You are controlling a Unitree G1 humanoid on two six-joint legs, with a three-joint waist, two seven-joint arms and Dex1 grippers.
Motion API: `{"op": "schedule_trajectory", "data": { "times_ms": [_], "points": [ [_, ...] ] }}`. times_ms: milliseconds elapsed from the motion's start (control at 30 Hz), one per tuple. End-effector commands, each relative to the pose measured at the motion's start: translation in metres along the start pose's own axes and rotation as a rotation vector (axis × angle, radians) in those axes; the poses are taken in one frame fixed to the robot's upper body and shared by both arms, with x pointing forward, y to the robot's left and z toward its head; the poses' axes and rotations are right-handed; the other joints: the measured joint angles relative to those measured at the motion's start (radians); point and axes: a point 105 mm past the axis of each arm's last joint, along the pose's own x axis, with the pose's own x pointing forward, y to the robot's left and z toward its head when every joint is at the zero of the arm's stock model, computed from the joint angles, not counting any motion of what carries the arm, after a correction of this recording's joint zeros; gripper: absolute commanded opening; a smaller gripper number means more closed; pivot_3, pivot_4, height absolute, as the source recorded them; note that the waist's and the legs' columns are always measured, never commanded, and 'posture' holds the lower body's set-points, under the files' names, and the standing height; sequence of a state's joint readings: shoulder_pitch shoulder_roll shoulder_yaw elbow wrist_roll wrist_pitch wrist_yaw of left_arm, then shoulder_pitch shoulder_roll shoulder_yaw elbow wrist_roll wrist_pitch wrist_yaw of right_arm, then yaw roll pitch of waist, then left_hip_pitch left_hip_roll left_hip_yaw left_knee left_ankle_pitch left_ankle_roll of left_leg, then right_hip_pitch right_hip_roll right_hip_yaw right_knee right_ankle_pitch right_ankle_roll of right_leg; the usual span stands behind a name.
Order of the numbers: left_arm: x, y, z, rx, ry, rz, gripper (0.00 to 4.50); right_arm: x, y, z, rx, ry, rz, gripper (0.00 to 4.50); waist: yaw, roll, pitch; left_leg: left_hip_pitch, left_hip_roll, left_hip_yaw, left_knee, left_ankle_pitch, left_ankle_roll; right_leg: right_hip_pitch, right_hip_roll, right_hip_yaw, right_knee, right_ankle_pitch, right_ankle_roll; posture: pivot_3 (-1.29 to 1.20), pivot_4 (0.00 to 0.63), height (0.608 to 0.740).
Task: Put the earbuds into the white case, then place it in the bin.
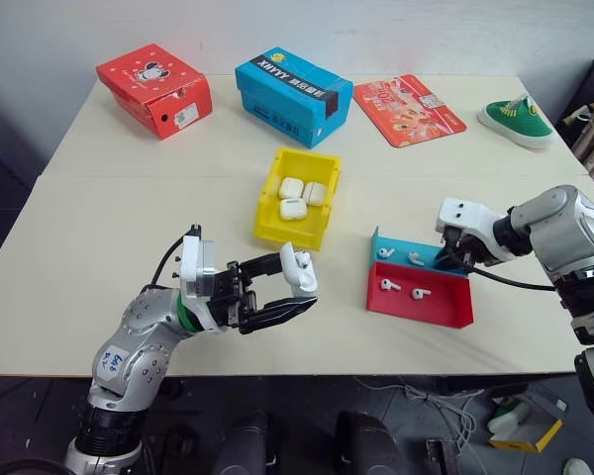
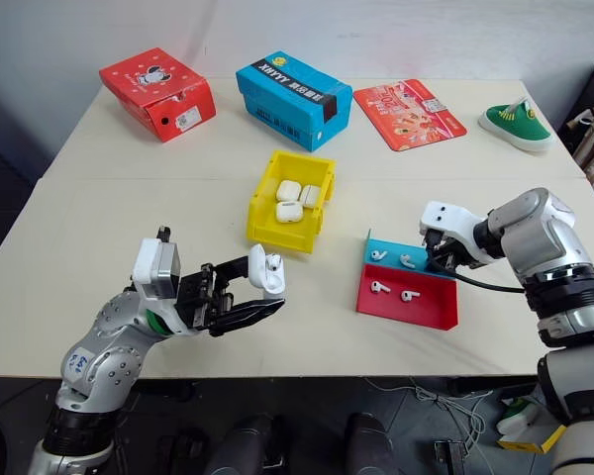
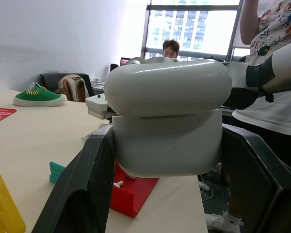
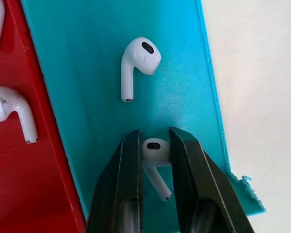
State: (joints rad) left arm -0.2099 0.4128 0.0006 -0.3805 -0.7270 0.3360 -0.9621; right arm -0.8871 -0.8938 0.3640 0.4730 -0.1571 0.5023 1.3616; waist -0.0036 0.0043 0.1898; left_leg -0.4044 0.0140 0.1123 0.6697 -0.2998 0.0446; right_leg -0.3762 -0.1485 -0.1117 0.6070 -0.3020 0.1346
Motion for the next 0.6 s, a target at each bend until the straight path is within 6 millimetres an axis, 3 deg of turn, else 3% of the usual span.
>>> {"op": "schedule_trajectory", "data": {
  "times_ms": [33, 500, 600],
  "points": [
    [0.0012, -0.0038, 0.0091, 0.040, -0.022, -0.019, 2.79, 0.0032, 0.0033, -0.0055, 0.011, 0.010, 0.009, 0.37, 0.000, 0.000, 0.000, 0.000, 0.000, 0.000, 0.000, 0.000, 0.000, 0.000, 0.000, 0.000, 0.000, 0.000, 0.000, 0.00, 0.150, 0.740],
    [0.0016, -0.0033, 0.0089, 0.038, -0.022, -0.024, 2.79, -0.0034, 0.0009, -0.0057, 0.011, 0.009, -0.013, 0.37, 0.000, 0.000, 0.000, 0.000, 0.000, 0.000, 0.000, 0.000, 0.000, 0.000, 0.000, 0.000, 0.000, 0.000, 0.000, 0.00, 0.150, 0.740],
    [0.0017, -0.0033, 0.0086, 0.038, -0.023, -0.022, 2.79, -0.0039, -0.0028, -0.0043, 0.003, -0.005, -0.041, 1.40, 0.000, 0.000, 0.000, 0.000, 0.000, 0.000, 0.000, 0.000, 0.000, 0.000, 0.000, 0.000, 0.000, 0.000, 0.000, 0.00, 0.150, 0.740]
  ]
}}
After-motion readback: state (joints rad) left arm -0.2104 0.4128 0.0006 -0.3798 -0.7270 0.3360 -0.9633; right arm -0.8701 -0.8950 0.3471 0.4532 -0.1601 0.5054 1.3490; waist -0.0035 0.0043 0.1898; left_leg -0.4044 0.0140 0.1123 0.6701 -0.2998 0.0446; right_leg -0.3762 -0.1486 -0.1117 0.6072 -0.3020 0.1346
